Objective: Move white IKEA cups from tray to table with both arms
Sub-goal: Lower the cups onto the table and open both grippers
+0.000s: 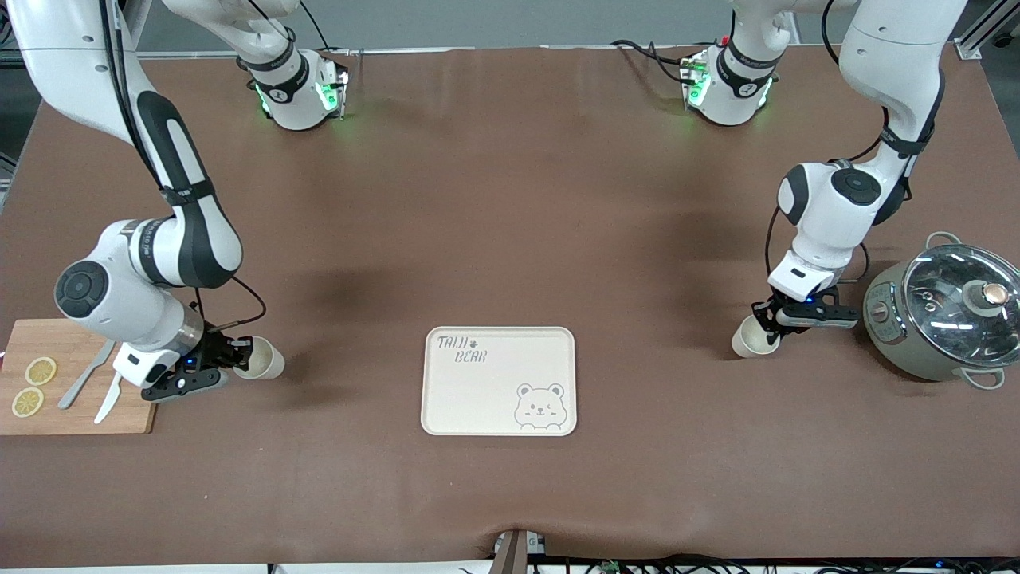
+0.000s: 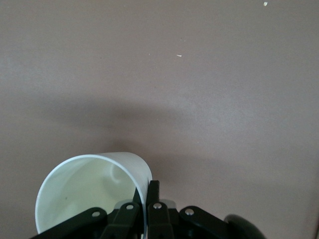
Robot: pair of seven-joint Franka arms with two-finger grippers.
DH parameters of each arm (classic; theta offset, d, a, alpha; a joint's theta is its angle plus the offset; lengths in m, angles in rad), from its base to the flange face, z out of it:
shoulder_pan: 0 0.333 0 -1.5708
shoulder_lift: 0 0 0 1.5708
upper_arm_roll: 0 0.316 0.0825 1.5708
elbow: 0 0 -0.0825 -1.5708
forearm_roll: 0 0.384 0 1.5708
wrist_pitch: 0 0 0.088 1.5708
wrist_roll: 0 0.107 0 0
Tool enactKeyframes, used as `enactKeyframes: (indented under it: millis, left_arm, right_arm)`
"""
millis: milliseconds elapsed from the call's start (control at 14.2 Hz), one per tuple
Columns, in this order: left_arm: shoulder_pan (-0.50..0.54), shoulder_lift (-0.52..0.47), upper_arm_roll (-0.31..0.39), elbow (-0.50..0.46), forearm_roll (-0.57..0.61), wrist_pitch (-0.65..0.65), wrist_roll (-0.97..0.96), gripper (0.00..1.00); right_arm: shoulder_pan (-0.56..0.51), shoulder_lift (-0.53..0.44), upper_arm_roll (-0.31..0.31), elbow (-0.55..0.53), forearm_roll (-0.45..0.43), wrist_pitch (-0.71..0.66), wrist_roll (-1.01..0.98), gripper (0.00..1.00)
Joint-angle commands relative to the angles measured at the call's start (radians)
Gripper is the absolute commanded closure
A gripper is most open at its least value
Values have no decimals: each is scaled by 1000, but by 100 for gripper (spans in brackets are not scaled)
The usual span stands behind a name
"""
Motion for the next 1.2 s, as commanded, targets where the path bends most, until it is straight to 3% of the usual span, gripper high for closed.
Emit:
enactKeyframes:
  millis: [0,212,353,564,846,917,987,1058,1128]
  left_arm:
    - [7,20,-5,18,32,11,-6,100]
    - [6,27,-7,25,32,11,-6,100]
    - [4,38,-7,38,32,8,6,1]
    - [7,31,-7,49,31,-17,-6,0]
    - [6,-69,-7,97,21,-283,-9,0]
    - [6,-97,-9,97,21,-321,-9,0]
    - [6,-123,-7,98,20,-365,-9,0]
    - [6,-152,-7,104,20,-411,-9,0]
    - [7,-178,-7,123,20,-479,-9,0]
  right_arm:
    - [-9,33,11,-6,22,54,-19,100]
    - [-6,49,11,-6,22,83,-19,100]
    - [-4,61,11,-6,22,92,-19,100]
    - [-1,67,11,-6,22,106,-19,100]
    - [0,73,11,-5,22,112,-18,100]
    - [2,73,11,-3,22,112,-17,93]
    - [2,73,11,-2,22,111,-17,51]
    - [0,73,11,0,22,111,-16,1]
    - [-4,73,11,4,22,100,-19,0]
